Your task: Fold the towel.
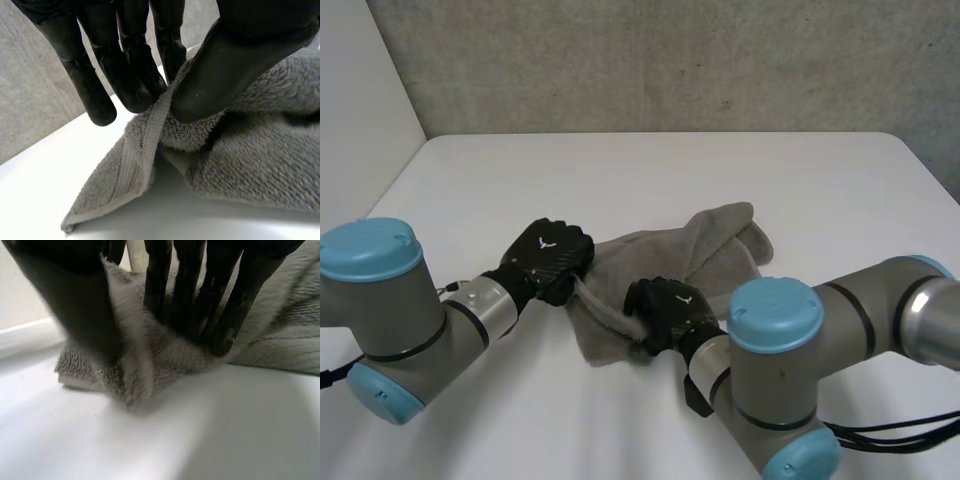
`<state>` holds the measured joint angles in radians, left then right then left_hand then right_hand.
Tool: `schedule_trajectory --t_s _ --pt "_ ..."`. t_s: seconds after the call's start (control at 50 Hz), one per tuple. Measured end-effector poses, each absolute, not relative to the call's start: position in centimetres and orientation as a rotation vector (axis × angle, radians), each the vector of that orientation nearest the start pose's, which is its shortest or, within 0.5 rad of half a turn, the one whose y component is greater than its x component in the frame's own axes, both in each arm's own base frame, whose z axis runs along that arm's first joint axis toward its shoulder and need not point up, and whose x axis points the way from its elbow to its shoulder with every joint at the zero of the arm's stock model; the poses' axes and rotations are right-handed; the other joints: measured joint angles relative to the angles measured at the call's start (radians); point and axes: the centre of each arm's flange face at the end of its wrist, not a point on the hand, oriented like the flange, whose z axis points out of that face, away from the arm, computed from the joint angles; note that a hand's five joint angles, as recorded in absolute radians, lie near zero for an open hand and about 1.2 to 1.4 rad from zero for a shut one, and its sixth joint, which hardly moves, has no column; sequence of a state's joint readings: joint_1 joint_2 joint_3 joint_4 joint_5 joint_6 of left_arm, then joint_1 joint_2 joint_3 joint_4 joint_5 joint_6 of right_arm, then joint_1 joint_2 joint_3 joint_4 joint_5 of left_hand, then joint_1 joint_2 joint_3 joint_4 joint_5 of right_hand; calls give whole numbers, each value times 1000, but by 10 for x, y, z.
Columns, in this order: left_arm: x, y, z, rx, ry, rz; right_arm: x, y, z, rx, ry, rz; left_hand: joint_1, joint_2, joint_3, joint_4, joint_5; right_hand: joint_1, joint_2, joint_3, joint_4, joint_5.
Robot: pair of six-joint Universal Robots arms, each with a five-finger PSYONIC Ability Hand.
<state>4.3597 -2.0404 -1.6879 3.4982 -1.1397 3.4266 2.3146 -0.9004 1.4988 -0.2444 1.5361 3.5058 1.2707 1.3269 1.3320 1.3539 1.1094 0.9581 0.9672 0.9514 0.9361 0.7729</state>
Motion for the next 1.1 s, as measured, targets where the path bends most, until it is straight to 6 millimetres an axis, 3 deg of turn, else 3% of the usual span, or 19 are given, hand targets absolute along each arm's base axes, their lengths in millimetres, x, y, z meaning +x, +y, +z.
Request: schedule_trajectory --t_s 0.02,0.06,0.14,0.2,0.24,0.26,0.34,0.36,0.38,0.46,0.52,0.62,0.68,0.74,0.78,0.92,0.96,1.02,1.1 --pt "-280 -270 151 1311 2453 -2159 361 -193 111 -429 2114 -1264 0 0 0 1 0 182 187 156 181 185" --pt "-281 -270 154 1309 2446 -2172 364 -196 113 -419 2098 -1273 4 0 0 1 0 346 325 343 362 361" --pt "-282 -270 169 1301 2404 -2226 366 -203 130 -388 2043 -1316 4 0 0 2 0 374 327 372 397 385" --pt "-284 -272 192 1287 2324 -2317 365 -219 167 -344 1950 -1404 4 0 0 2 0 378 327 372 397 385" --pt "-287 -276 219 1260 2231 -2423 361 -239 206 -304 1861 -1497 5 0 0 2 0 378 327 373 397 385" --pt "-287 -277 227 1251 2205 -2453 359 -244 216 -297 1840 -1521 5 0 0 2 0 378 327 373 397 385" --pt "-290 -290 292 1123 2017 -2692 347 -284 294 -306 1704 -1688 9 2 5 2 4 379 327 373 398 385" --pt "-290 -292 301 1099 1996 -2722 345 -289 304 -310 1687 -1711 9 6 6 2 9 379 327 373 398 385" --pt "-290 -296 324 1026 1946 -2800 339 -297 326 -324 1654 -1757 9 13 10 2 15 379 327 374 398 385" --pt "-285 -302 380 791 1855 -2975 321 -312 385 -389 1570 -1908 9 16 14 2 32 379 350 376 398 385" --pt "-280 -301 406 656 1833 -3046 317 -312 407 -504 1575 -2059 9 16 14 3 60 379 357 376 398 385" --pt "-277 -295 405 595 1907 -3034 332 -293 398 -778 1693 -2227 10 16 14 6 67 379 357 376 401 396" --pt "-279 -291 379 633 2038 -2950 342 -276 375 -947 1763 -2228 18 20 15 6 69 380 360 376 404 404" --pt "-280 -286 344 697 2196 -2832 350 -259 344 -1095 1812 -2174 18 20 15 6 72 382 360 376 404 405" --pt "-281 -278 307 767 2350 -2696 353 -240 312 -1233 1846 -2105 18 20 15 6 72 382 360 376 404 405" --pt "-277 -259 224 930 2594 -2357 347 -209 228 -1361 1977 -1812 18 20 15 6 73 351 337 353 377 374" --pt "-275 -255 209 968 2610 -2291 344 -206 212 -1362 2017 -1744 18 20 15 6 73 186 190 213 225 213" --pt "-271 -251 191 1021 2602 -2214 338 -203 191 -1330 2089 -1645 18 20 15 6 73 -296 -314 -287 -269 -300" --pt "-265 -254 183 1031 2576 -2181 328 -205 176 -1223 2168 -1574 18 20 15 6 73 -616 -636 -610 -587 -634"
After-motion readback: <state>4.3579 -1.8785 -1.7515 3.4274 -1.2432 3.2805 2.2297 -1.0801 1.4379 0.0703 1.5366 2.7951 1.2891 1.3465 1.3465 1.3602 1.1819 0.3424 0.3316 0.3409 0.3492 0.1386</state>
